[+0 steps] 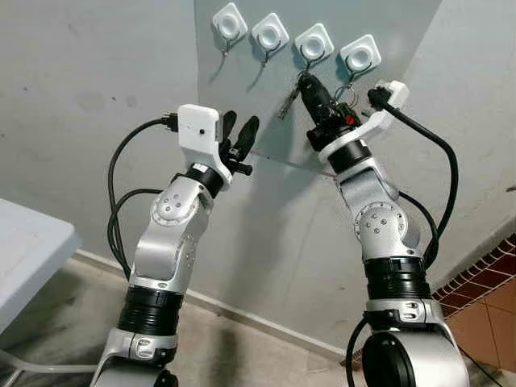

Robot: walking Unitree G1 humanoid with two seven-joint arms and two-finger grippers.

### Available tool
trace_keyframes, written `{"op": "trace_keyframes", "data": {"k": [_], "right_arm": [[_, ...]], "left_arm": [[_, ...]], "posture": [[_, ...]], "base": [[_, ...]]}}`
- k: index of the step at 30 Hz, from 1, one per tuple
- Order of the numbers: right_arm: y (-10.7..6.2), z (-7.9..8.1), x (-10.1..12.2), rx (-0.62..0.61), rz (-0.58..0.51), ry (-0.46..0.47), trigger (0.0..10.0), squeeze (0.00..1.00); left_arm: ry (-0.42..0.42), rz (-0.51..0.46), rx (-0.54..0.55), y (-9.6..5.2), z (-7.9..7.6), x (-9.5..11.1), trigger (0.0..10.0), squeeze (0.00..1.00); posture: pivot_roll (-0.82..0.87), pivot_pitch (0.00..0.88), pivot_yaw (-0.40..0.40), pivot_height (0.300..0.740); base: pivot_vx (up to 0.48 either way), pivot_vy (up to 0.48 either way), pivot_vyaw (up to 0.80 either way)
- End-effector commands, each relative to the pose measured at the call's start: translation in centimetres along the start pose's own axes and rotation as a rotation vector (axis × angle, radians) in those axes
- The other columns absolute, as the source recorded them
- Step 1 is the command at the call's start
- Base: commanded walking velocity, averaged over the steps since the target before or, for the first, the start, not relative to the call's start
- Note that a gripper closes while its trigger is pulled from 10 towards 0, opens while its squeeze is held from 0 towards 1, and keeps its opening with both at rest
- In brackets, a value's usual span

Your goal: Hang keys on a hook

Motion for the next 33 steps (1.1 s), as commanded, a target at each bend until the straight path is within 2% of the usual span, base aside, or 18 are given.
{"op": "trace_keyframes", "data": {"k": [1, 3, 13, 20, 25, 33], "right_arm": [[-0.2, 0.2, 0.6, 0.02, -0.017, -0.025, 10.0, 0.0], [-0.3, 0.4, 0.5, 0.036, -0.015, -0.048, 10.0, 0.0], [-0.3, 0.6, 0.2, 0.04, 0.002, -0.036, 10.0, 0.0], [-0.4, 1.3, 1.3, 0.101, -0.074, -0.06, 10.0, 0.0], [-0.5, 1.8, 1.9, 0.131, -0.113, -0.044, 10.0, 0.0], [-0.4, 1.7, 2.3, 0.12, -0.132, -0.021, 10.0, 0.0]], "left_arm": [[0.01, -0.026, -0.017, 0.3, -0.6, 0.9, 10.0, 0.0], [0.01, -0.027, -0.014, 0.3, -0.6, 1.0, 10.0, 0.0], [0.004, -0.028, -0.008, 0.2, -0.5, 1.0, 10.0, 0.0], [0.006, -0.031, -0.004, 0.2, -0.5, 1.0, 10.0, 0.0], [0.006, -0.031, -0.004, 0.2, -0.5, 1.0, 10.0, 0.0], [0.004, -0.031, -0.005, 0.3, -0.6, 1.0, 10.0, 0.0]], "posture": [[0.15, 0.06, -0.099, 0.74], [0.15, 0.06, -0.099, 0.74], [0.16, 0.062, -0.101, 0.74], [0.16, 0.063, -0.103, 0.74], [0.15, 0.063, -0.102, 0.74], [0.15, 0.065, -0.1, 0.74]], "base": [[0.0, 0.0, 0.0], [0.0, 0.0, 0.0], [0.0, 0.0, 0.0], [0.0, 0.0, 0.0], [0.0, 0.0, 0.0], [0.0, 0.0, 0.0]]}}
Point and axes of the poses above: a point about 5 cm out from each wrist's last joint towards the gripper, its own y axis pointing out of the wrist towards the gripper, its own x axis along the axis of the wrist's last joint, z = x × y, the point moved 1 cm from there along y, pointing out of the wrist towards the gripper, and after that the axes turned 12 degrees about -y, right-handed, at the moved point
